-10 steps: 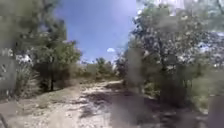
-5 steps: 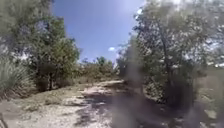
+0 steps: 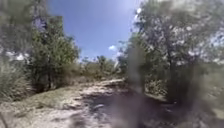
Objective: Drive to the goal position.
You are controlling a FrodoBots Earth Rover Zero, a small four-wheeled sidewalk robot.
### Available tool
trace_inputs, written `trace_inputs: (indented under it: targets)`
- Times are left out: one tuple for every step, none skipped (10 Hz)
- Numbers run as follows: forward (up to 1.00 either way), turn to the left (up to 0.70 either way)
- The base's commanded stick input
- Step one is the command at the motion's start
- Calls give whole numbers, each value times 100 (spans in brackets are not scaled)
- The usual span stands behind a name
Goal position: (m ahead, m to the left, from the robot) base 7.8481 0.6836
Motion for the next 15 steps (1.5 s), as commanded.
trace_inputs:
  targets:
    - [44,23]
    - [44,25]
    - [44,7]
    - [44,3]
    - [44,3]
    - [44,3]
    - [44,3]
    - [44,12]
    - [44,23]
    - [44,23]
    - [44,3]
    - [44,2]
    - [44,2]
    - [44,2]
    - [44,2]
